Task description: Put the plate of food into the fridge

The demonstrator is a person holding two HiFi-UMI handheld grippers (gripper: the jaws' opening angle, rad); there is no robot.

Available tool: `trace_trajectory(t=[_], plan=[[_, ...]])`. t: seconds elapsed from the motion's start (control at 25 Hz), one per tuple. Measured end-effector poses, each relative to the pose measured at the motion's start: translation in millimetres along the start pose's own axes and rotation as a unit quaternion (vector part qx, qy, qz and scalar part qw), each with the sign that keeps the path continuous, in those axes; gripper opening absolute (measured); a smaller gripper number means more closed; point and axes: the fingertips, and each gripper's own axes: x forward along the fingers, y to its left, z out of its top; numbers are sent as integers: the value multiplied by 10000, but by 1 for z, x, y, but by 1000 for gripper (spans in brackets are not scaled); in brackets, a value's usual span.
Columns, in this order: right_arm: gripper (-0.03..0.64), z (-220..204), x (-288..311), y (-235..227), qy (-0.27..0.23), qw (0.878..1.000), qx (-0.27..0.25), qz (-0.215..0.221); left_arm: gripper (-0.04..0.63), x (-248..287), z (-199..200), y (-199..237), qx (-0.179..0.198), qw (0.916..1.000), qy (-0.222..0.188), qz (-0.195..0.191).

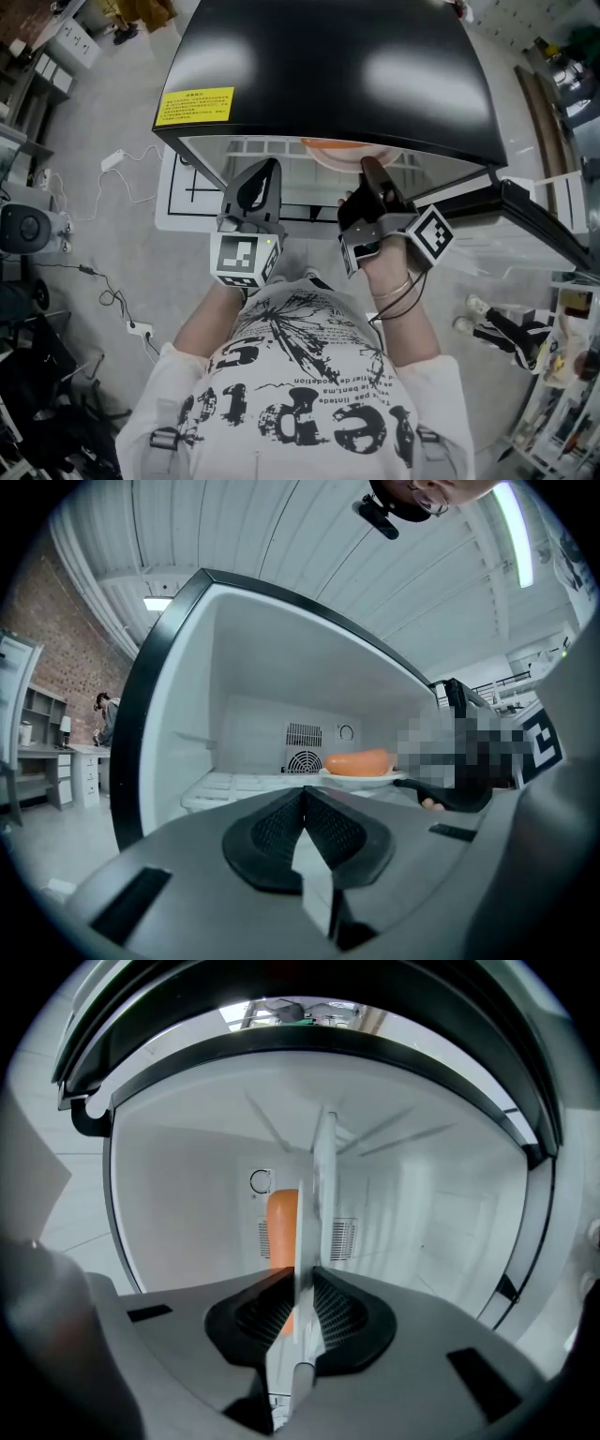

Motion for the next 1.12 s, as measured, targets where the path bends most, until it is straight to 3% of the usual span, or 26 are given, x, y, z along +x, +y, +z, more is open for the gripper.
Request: trace_trajectory(t=[0.2, 0.36, 0.56, 0.84, 0.92, 1.0, 1.12], plan=[[56, -4, 0, 4, 55, 9989, -465, -61, 8, 0, 1, -2, -17, 10000, -8, -41], [134, -6, -1, 6, 49, 9978, -656, -78, 8, -2, 0, -4, -29, 10000, -11, -85], [135, -12, -14, 16, 45, 9914, -1306, 76, 8, -3, 3, -5, -33, 9999, -48, -134], [133, -7, -32, 12, -4, 9849, -1660, 488, 8, -3, 4, -10, -87, 9996, -61, -262], [128, -9, -37, 10, -18, 9794, -1968, 455, 8, -3, 4, -14, -91, 9994, -62, -338], [2, -10, -40, 7, -38, 9707, -2382, 317, 8, -2, 4, -18, -102, 9991, -61, -416], [2, -15, -42, 12, -27, 9497, -3123, 239, 8, -3, 4, -24, -170, 9984, -45, -541]])
